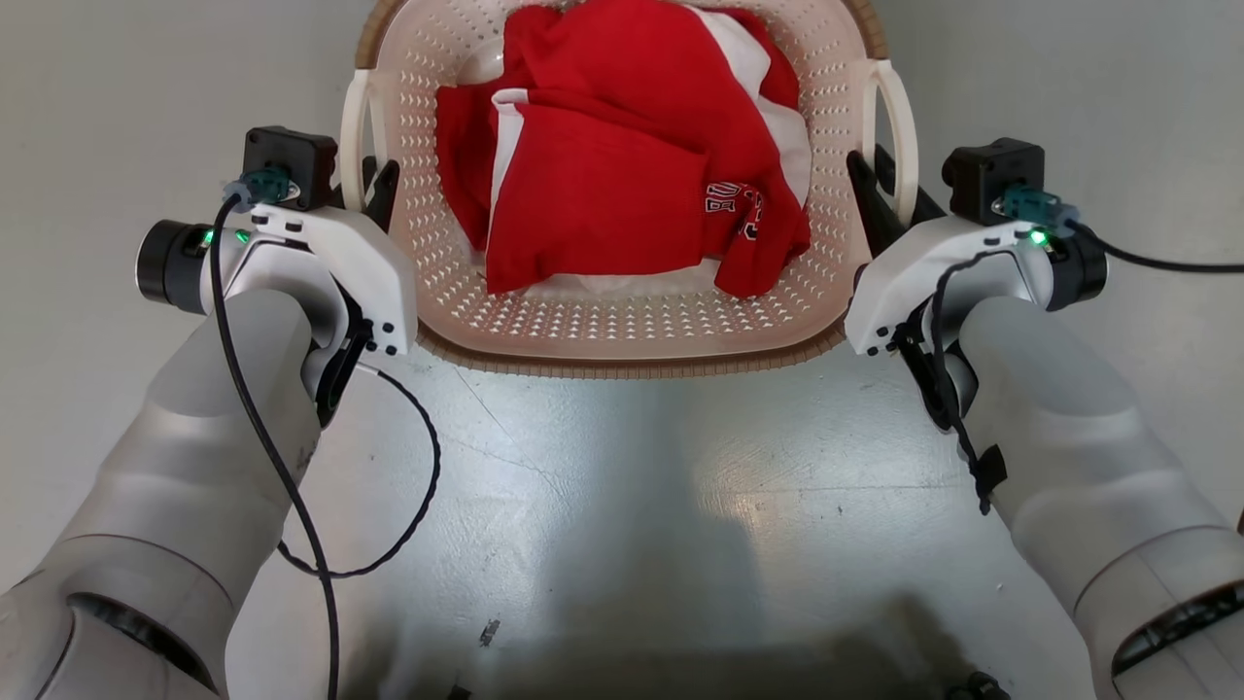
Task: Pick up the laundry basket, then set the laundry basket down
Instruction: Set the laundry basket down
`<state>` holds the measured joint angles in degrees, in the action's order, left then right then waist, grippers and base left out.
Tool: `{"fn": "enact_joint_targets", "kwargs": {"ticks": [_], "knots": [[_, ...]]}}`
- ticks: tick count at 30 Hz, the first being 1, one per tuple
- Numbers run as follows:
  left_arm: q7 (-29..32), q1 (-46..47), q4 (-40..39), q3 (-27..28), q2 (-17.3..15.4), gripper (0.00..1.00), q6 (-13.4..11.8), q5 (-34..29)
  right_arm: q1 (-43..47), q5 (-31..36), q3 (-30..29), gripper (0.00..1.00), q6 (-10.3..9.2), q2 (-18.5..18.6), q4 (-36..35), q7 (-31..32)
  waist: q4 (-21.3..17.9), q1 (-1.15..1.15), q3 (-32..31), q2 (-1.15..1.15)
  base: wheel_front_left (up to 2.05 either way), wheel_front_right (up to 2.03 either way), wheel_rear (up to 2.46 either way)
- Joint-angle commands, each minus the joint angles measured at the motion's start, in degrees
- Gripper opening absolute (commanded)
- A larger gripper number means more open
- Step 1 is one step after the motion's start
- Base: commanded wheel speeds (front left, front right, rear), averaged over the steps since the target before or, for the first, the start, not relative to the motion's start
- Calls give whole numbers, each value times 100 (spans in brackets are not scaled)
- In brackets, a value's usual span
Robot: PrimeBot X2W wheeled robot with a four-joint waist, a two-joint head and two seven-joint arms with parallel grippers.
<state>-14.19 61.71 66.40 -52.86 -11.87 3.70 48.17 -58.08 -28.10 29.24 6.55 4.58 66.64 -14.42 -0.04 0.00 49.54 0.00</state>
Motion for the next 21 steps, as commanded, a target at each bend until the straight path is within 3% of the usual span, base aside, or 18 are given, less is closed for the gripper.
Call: {"fn": "enact_joint_targets", "kwargs": {"ticks": [1,15,16,17,18,19,21], "knots": [[-80,60,-97,149,-291,0,-41,-187,430,328,-96,0,94,-115,-143,-57,3,0,37,0,0,0,0],[-80,52,55,382,-159,0,36,-498,617,1101,-890,0,94,-167,-246,-58,81,0,134,0,0,0,0],[-80,51,94,395,-149,4,49,-502,615,1089,-943,0,94,-168,-237,-58,79,0,141,0,0,0,0],[-80,50,146,418,-132,46,59,-486,605,1088,-1012,32,94,-168,-221,-58,76,0,149,0,0,0,0],[-80,57,194,433,-114,95,68,-478,594,1120,-1047,86,94,-168,-208,-58,77,0,159,0,0,0,0],[-81,65,247,441,-99,100,72,-475,573,1180,-1098,100,94,-168,-215,-58,72,0,171,0,0,0,0],[-81,97,300,471,-71,100,77,-469,554,1317,-1269,100,94,-169,-259,-58,74,0,195,0,0,0,0]]}}
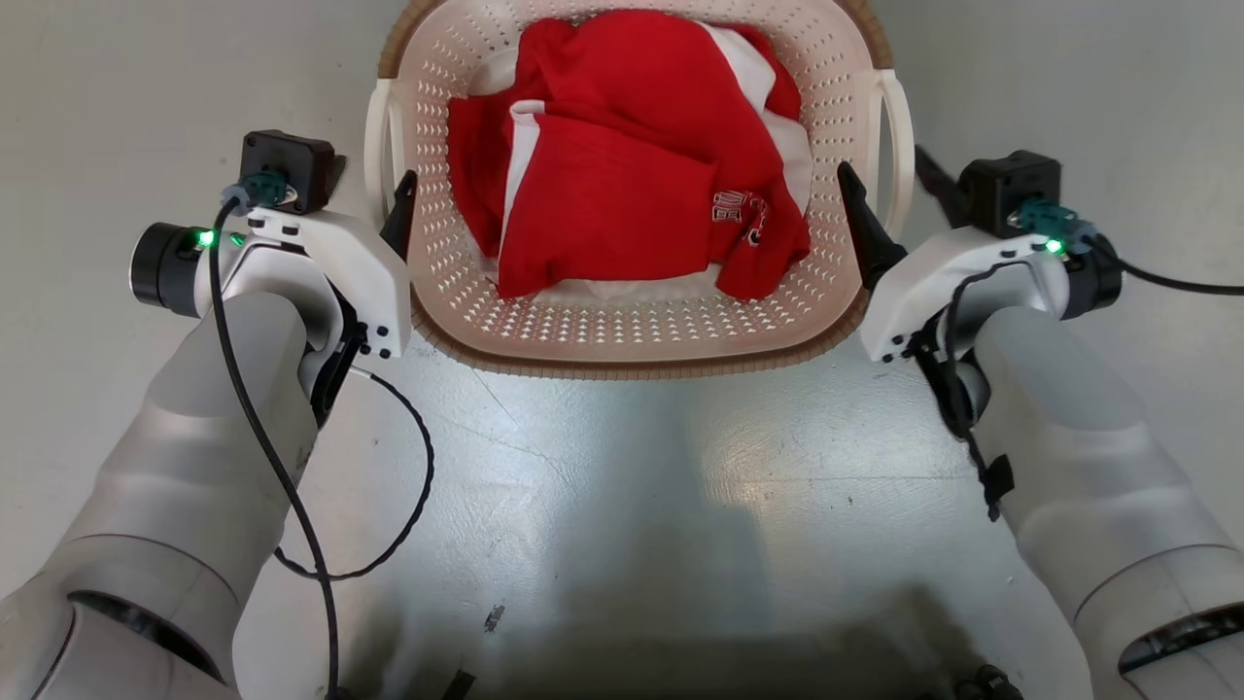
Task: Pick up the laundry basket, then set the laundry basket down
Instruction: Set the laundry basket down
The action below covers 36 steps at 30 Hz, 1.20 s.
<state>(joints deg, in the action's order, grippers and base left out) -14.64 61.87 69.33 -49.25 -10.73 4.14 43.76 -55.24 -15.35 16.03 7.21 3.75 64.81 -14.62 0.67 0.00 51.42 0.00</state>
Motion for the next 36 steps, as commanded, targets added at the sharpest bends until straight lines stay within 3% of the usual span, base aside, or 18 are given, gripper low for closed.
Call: {"fn": "enact_joint_targets", "kwargs": {"ticks": [1,8,18,36], "knots": [[-36,92,20,123,-168,100,32,-32,275,104,-14,100,28,-86,-95,-38,9,0,14,0,0,0,0],[-36,46,136,214,-86,100,63,-11,412,456,-383,100,28,-87,-404,-38,3,0,-52,0,0,0,0],[-36,-150,309,277,-68,100,106,55,664,441,-415,100,28,-87,-655,-38,-57,0,-491,0,0,0,0],[-36,-1042,-210,890,-160,100,-16,65,1168,792,-835,100,28,-87,-648,-38,-101,0,-2270,0,0,0,0]]}}
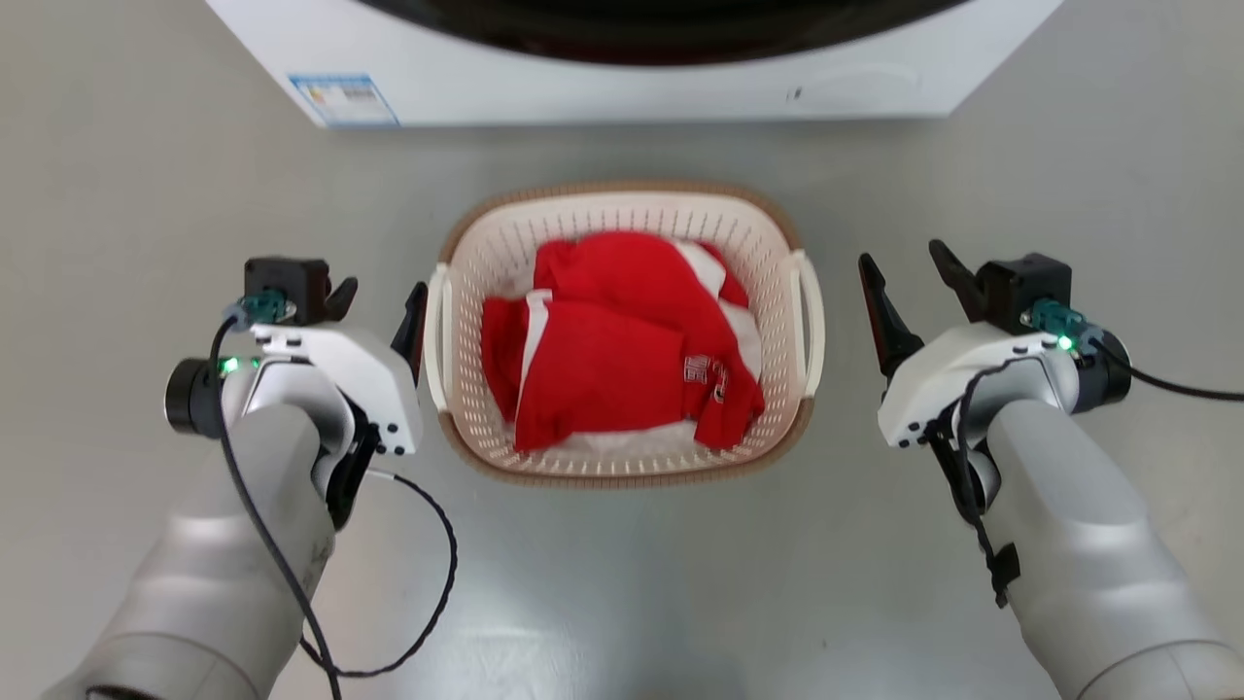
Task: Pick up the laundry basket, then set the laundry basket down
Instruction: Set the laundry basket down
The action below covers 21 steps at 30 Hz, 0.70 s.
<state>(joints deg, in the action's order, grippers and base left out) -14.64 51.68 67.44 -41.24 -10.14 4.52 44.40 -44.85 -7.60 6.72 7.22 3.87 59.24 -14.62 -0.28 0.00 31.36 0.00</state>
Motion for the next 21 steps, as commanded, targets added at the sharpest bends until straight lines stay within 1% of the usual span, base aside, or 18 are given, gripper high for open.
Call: {"fn": "enact_joint_targets", "kwargs": {"ticks": [1,11,17,21], "knots": [[-36,-98,-115,178,-239,100,-73,-4,184,52,51,100,26,-99,-133,-38,-10,0,-382,0,0,0,0],[-36,-1051,-981,905,-433,100,-130,-446,861,630,-394,100,26,-57,-827,-38,-17,0,-1417,0,0,0,0],[-36,-1626,-1607,1506,-499,100,-163,-769,1328,755,-564,100,26,-27,-1508,-38,19,0,-1862,0,0,0,0],[-36,-2036,-2000,1959,-474,100,-163,-959,1675,749,-622,100,26,11,-1980,-38,53,0,-2110,0,0,0,0]]}}
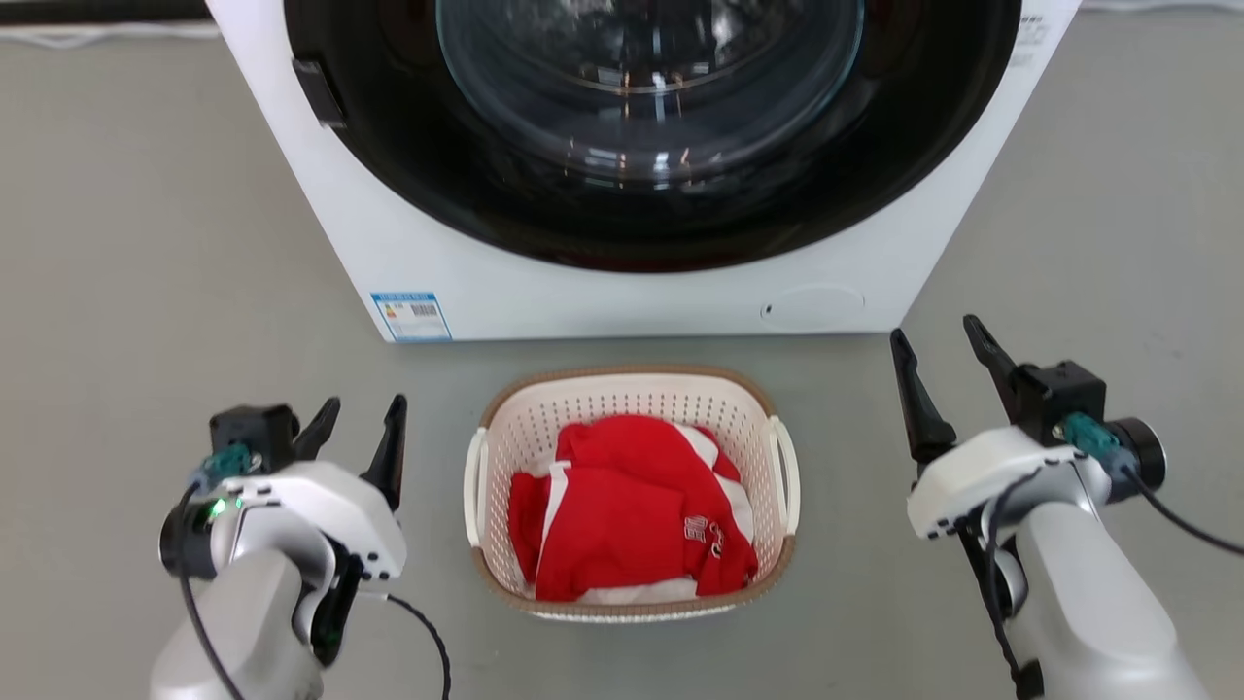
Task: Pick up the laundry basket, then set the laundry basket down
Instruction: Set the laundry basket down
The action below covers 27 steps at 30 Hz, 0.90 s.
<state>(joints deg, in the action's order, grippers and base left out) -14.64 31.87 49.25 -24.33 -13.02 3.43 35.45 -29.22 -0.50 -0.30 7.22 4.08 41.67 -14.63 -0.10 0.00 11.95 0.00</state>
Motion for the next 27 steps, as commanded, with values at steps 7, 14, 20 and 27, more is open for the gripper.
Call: {"fn": "enact_joint_targets", "kwargs": {"ticks": [7,14,20,27], "knots": [[-36,-938,-894,1086,-102,100,-38,-522,838,-57,54,100,26,68,-1059,-37,18,0,-632,0,0,0,0],[-36,-1681,-1499,1741,50,100,-65,-878,1479,-128,71,100,26,96,-1573,-37,-18,0,-952,0,0,0,0],[-36,-2113,-1822,2146,141,100,-19,-1063,1831,-183,16,100,26,84,-1853,-37,-40,0,-1079,0,0,0,0],[-36,-2373,-1995,2554,222,100,64,-1274,2093,-169,-153,100,26,71,-2035,-37,-40,0,-1190,0,0,0,0]]}}
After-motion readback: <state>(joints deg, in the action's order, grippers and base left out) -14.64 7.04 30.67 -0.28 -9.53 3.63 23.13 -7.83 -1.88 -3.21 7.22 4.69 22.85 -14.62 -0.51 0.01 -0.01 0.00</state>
